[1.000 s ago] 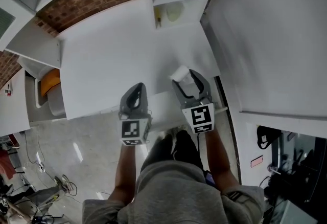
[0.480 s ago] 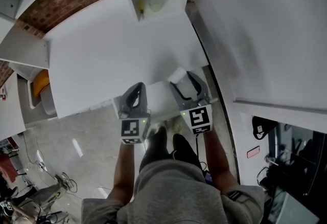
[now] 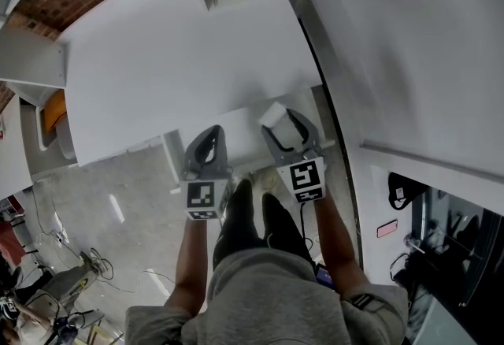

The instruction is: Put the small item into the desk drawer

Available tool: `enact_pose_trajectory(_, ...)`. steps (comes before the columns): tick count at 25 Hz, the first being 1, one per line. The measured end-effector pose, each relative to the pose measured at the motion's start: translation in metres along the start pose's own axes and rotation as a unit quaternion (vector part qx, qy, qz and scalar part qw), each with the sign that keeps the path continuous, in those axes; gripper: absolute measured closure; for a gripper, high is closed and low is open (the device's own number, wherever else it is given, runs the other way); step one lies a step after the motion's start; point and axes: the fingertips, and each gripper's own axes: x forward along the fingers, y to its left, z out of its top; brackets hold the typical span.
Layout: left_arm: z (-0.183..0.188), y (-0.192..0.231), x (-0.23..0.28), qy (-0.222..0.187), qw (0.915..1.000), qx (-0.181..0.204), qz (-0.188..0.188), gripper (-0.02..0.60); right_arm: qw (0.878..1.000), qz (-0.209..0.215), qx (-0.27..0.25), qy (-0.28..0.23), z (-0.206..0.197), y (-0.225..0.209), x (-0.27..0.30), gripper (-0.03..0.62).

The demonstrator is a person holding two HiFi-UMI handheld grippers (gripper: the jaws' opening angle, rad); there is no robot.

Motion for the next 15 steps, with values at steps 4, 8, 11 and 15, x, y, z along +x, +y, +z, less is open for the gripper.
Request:
enact_pose_trajectory(4,-0.026,0.002,0.005,0.015,0.9999,-0.005,0.005,0.569,1.000,0.014,-0.005,0.022,-0.026,0.006,0.014,0.324)
enact_pose_trajectory(8,-0.045,0.000,0.010,0.023,0.9997,-0.010,0.003,0.569,0.999,0.021,-0.006,0.045,-0.055,0.011,0.026,0.324)
enact_pose_trajectory(11,-0.060,-0.001,0.014,0.031,0.9995,-0.009,0.002,0.569,0.998,0.030,-0.005,0.059,-0.073,0.014,0.034,0.324)
enact_pose_trajectory(15,-0.082,-0.001,0.020,0.043,0.9990,-0.013,0.000,0.569,0.996,0.038,-0.006,0.079,-0.096,0.014,0.045,0.324)
